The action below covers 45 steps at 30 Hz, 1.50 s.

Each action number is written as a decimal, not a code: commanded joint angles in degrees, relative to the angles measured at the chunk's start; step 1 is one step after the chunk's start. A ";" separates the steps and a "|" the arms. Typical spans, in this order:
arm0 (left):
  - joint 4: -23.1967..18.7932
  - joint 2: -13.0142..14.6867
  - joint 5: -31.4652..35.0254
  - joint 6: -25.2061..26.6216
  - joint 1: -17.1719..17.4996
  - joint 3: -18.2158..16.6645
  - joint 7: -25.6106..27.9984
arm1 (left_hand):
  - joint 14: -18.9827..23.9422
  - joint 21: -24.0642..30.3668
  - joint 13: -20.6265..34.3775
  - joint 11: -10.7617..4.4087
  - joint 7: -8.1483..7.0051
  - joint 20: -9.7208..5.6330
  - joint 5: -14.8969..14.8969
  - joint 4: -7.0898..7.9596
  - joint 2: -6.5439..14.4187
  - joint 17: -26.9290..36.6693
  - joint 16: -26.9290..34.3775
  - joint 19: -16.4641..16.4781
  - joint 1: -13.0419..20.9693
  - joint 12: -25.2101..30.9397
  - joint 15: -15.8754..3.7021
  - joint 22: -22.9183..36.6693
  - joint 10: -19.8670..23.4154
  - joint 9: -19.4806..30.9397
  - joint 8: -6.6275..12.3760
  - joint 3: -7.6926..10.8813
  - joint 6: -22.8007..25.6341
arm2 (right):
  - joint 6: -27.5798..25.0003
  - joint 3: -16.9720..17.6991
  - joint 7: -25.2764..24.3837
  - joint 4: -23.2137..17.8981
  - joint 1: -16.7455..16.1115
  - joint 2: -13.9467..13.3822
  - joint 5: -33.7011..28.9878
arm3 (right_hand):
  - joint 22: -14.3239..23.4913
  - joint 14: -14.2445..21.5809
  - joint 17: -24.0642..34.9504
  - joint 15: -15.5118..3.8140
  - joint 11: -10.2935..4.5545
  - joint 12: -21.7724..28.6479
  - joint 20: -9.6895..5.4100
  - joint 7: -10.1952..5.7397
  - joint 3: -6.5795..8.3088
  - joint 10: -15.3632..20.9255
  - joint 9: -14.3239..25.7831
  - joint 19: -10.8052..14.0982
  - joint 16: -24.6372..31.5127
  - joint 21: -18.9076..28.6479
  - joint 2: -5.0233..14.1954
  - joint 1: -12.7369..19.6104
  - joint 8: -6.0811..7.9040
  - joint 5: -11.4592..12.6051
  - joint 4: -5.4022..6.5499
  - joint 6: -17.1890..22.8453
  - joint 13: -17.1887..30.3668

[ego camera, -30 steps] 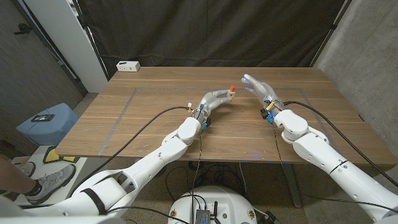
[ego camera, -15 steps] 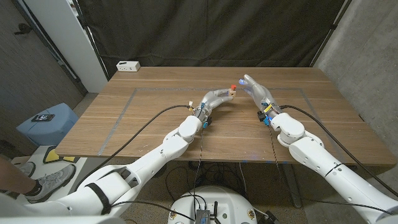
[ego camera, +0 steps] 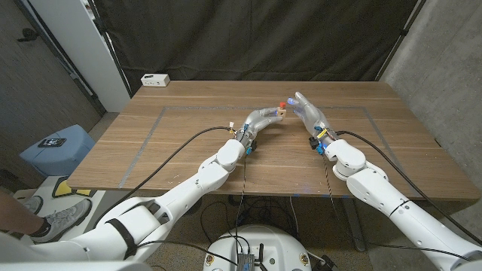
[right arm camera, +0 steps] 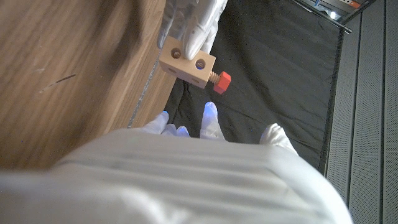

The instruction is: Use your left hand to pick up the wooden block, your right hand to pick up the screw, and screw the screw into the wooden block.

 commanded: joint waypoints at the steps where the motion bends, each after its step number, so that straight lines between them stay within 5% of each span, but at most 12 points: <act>1: 0.33 -0.17 -0.14 0.43 -0.22 0.20 -0.08 | 0.02 0.14 0.15 -0.14 -0.01 0.58 0.38 0.12 0.08 0.07 -0.03 0.04 -0.20 -0.12 -4.91 0.23 -0.07 0.15 0.50 0.13 0.47 | 0.49 -0.55 0.32 0.83 0.17 0.50 0.66 | 0.25 -3.26 0.01 -0.15 0.03 0.05 0.06 -0.59 0.14 -0.53 0.05 -0.64 0.28 0.27 0.16 -0.50 0.26 -0.08 0.46 0.37 0.05; 45: 1.30 -0.51 -0.55 1.08 -1.07 0.33 -0.29 | -0.06 0.18 -0.13 -0.14 0.08 0.49 0.40 -0.21 0.03 0.06 0.00 0.07 -0.15 0.06 -4.93 0.23 -0.09 0.14 0.55 0.51 0.53 | -0.45 -1.51 2.40 2.09 2.09 0.29 1.56 | 0.22 -4.04 -0.36 -0.72 0.03 0.67 0.39 -0.79 0.57 -1.43 0.09 -0.97 0.71 0.84 0.67 -1.04 1.10 0.01 0.18 3.61 0.05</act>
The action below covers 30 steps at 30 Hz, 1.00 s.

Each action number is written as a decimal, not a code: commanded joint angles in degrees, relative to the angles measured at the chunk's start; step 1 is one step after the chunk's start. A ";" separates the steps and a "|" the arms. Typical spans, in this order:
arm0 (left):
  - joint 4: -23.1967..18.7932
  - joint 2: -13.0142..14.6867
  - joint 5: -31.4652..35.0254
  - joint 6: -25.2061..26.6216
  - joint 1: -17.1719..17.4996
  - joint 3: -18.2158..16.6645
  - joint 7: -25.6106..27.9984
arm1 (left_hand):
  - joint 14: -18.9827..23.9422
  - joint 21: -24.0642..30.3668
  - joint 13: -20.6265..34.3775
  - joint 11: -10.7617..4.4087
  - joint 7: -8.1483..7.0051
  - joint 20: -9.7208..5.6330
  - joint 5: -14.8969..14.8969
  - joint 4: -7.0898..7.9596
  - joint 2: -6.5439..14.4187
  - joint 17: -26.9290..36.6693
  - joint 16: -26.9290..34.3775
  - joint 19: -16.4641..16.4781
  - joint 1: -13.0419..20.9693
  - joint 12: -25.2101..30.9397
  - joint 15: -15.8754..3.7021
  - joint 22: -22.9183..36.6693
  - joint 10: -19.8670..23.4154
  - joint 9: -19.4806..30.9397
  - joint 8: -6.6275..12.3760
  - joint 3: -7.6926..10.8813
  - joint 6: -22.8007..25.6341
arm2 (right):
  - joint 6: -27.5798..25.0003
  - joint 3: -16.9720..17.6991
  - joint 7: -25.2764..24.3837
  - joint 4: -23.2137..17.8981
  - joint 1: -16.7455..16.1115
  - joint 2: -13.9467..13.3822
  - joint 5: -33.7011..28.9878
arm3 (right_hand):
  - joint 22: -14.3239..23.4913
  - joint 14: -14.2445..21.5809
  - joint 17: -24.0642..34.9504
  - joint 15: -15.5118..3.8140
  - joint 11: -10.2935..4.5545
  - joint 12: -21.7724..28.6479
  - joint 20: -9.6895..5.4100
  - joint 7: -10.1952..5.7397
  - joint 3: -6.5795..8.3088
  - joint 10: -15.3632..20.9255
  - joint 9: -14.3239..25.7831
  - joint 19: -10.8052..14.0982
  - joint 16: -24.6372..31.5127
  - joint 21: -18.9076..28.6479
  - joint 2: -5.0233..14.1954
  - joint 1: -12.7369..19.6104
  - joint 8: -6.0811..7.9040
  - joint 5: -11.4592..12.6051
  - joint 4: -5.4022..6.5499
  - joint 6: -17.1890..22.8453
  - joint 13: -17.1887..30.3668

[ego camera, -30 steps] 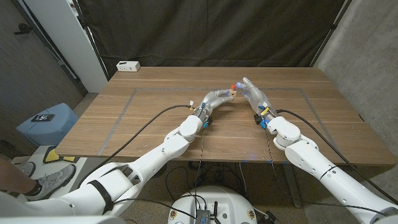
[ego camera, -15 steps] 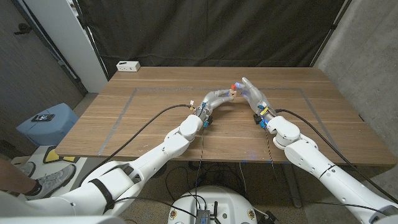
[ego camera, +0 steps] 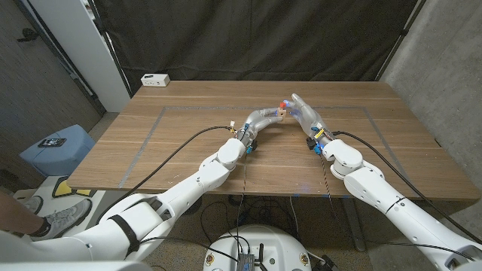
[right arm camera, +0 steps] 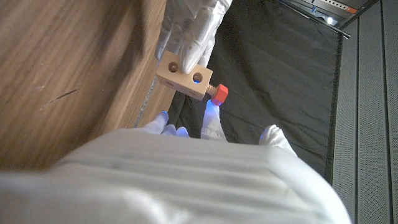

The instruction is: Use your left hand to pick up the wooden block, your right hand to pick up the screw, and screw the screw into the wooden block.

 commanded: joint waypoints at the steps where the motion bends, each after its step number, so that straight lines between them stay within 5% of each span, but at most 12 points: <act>1: -0.54 0.06 -0.15 0.42 0.19 -0.03 0.30 | -0.09 0.17 0.18 -0.14 0.08 0.52 0.26 0.05 0.08 0.22 0.00 0.06 -0.21 0.08 -4.93 0.23 -0.06 0.15 0.53 0.45 0.63 | -0.07 -0.15 0.28 -0.01 0.23 -0.16 0.06 | 0.22 -3.73 0.07 -0.51 -0.05 0.44 0.77 -0.24 0.35 -1.20 0.08 -0.05 0.46 0.38 0.14 -0.08 0.23 0.00 -0.04 0.84 0.04; 30: -1.79 0.19 -0.61 1.45 0.91 0.03 0.09 | 0.04 0.18 0.09 -0.13 0.10 0.43 0.28 -0.02 0.19 0.26 0.12 0.05 -0.19 0.15 -4.89 0.24 -0.16 0.15 0.52 0.62 0.59 | -0.68 0.60 -0.38 -2.18 -1.40 -1.52 0.35 | 0.21 -2.47 -0.24 -1.90 -1.04 0.83 0.79 -0.68 0.91 -0.51 0.09 2.38 1.00 1.14 0.41 0.12 0.38 0.03 -0.62 2.85 0.02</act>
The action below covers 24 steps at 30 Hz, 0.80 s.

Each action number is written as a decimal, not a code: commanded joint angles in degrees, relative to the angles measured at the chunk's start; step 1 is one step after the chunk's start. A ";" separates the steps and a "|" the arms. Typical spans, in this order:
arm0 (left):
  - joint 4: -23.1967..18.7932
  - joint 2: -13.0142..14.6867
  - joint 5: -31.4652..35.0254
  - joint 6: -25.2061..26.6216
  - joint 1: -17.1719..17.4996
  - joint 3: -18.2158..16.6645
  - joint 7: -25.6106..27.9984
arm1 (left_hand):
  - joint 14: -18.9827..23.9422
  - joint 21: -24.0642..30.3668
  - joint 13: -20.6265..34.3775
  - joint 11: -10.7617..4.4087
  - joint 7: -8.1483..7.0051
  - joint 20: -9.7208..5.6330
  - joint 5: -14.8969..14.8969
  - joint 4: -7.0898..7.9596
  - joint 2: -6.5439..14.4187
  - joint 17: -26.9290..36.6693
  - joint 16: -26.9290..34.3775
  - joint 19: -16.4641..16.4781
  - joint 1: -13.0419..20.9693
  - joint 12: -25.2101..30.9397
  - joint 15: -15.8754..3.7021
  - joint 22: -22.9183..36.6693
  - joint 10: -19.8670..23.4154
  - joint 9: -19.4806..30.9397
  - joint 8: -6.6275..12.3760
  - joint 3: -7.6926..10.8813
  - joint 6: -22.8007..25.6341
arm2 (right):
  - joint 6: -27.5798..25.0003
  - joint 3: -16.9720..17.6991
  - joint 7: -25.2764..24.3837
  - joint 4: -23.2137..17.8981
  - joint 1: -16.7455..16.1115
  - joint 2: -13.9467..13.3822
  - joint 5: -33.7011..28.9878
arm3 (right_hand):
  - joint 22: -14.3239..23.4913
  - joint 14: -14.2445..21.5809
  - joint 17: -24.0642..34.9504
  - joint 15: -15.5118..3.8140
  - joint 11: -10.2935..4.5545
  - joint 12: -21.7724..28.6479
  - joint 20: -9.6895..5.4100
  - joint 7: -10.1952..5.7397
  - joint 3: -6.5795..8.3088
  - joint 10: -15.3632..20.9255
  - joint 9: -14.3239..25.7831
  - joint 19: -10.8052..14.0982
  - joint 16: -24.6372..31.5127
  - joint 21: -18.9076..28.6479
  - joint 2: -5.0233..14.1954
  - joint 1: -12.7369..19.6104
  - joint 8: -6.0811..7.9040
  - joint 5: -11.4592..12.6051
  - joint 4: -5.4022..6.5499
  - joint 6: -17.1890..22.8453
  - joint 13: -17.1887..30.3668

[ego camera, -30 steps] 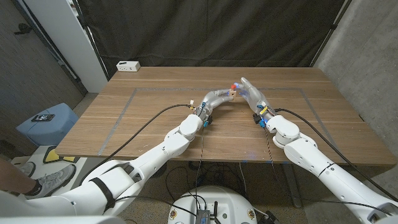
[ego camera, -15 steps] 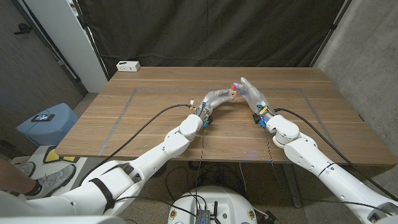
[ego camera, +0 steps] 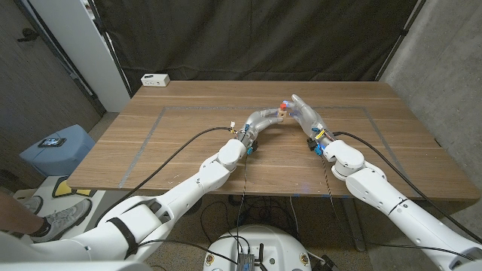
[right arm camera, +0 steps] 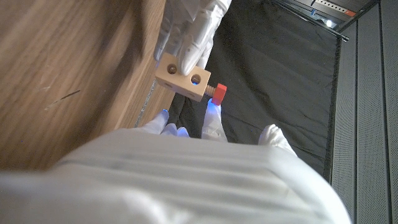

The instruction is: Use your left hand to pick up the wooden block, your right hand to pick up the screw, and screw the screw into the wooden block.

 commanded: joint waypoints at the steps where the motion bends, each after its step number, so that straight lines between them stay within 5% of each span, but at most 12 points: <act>1: 0.02 -0.13 -0.15 0.17 0.04 0.05 -0.18 | 0.04 0.18 0.09 -0.13 0.13 0.49 0.30 -0.03 0.20 0.11 0.13 0.05 -0.25 0.16 -4.91 0.24 -0.15 0.16 0.53 0.57 0.36 | -0.06 0.20 -0.07 -0.56 -0.42 -0.59 -0.18 | 0.21 -2.48 0.02 -0.69 -0.73 0.61 0.03 -0.08 0.44 -0.18 0.09 0.75 0.56 0.48 0.42 0.12 0.39 0.03 -0.15 0.86 0.01; 24: -0.25 -0.03 -0.75 0.22 0.43 -0.18 -0.48 | 0.03 0.20 0.03 -0.12 0.25 0.55 0.31 -0.03 0.21 0.11 0.16 0.08 -0.35 0.20 -4.80 0.24 -0.24 0.16 0.49 0.65 0.25 | -1.55 0.64 -1.12 -2.92 -1.82 -1.87 -0.22 | 0.19 -2.18 -0.08 -1.25 -2.04 0.77 0.02 -0.71 0.76 0.48 0.08 1.45 0.64 0.46 0.57 0.13 0.49 0.02 -0.47 2.33 -0.03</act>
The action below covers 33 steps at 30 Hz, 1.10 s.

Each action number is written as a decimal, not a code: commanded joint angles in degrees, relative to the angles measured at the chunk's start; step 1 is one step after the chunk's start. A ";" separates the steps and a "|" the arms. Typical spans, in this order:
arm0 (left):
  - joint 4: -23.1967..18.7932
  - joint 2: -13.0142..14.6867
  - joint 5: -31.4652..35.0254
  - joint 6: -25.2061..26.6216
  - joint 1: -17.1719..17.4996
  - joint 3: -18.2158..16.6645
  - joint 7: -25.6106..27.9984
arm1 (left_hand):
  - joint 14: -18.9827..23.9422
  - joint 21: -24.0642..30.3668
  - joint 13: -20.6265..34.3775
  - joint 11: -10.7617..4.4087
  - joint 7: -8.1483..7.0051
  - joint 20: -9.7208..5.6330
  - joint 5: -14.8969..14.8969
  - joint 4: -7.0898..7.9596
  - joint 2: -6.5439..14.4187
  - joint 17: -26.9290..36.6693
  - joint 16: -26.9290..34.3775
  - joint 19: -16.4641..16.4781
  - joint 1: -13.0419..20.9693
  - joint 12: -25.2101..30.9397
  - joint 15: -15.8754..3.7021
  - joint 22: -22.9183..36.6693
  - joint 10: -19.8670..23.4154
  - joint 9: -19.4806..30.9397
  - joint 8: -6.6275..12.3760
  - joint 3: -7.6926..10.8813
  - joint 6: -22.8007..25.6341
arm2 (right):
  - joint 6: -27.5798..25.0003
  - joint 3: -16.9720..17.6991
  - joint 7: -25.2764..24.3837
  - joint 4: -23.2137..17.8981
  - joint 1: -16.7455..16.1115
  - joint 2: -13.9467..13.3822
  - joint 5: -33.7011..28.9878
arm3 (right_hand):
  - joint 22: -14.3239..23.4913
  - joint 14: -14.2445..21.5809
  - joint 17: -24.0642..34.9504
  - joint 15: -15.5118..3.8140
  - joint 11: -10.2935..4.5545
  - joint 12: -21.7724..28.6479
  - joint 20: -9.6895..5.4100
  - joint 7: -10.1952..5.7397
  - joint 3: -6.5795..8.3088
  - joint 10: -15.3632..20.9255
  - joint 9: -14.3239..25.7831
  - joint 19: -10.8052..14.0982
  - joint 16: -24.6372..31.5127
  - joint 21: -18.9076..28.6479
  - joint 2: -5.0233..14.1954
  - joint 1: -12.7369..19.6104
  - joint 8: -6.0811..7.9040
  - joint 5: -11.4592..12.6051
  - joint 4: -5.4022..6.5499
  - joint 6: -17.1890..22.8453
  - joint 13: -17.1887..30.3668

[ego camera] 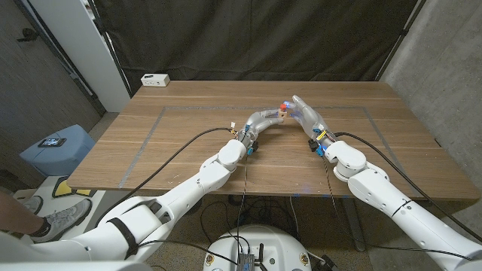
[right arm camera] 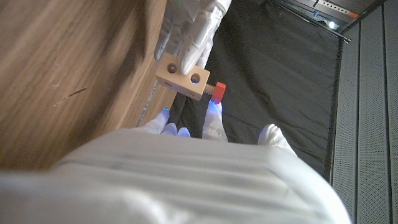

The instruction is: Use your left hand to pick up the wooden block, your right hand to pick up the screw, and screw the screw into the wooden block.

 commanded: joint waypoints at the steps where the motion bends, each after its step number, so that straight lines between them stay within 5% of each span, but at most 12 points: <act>1: -0.07 -0.01 -0.37 -0.06 0.21 -0.19 -0.11 | 0.05 0.20 0.06 -0.12 0.21 0.53 0.38 0.07 0.31 0.11 0.16 0.08 -0.46 0.25 -4.84 0.24 -0.23 0.16 0.47 0.32 0.28 | -0.66 0.22 -0.39 -1.19 -0.74 -0.77 -0.16 | 0.19 -1.97 0.20 -0.43 -0.25 0.37 -0.05 -0.19 0.35 -0.07 0.09 0.62 0.19 0.46 0.57 0.11 0.28 0.01 -0.05 0.85 -0.04; 33: 0.55 -0.35 -0.99 0.04 -0.11 -0.36 -0.45 | 0.21 0.22 0.02 -0.13 0.35 0.61 0.40 0.01 0.33 0.12 0.24 0.12 -0.46 0.37 -4.79 0.24 -0.18 0.16 0.49 0.46 0.29 | -1.54 0.52 -0.99 -2.61 -1.94 -1.62 0.03 | 0.18 -1.28 0.11 -1.11 -1.55 0.55 -0.25 -0.56 0.81 1.04 0.10 1.82 0.39 0.52 0.83 0.04 0.64 0.03 -0.42 3.91 -0.07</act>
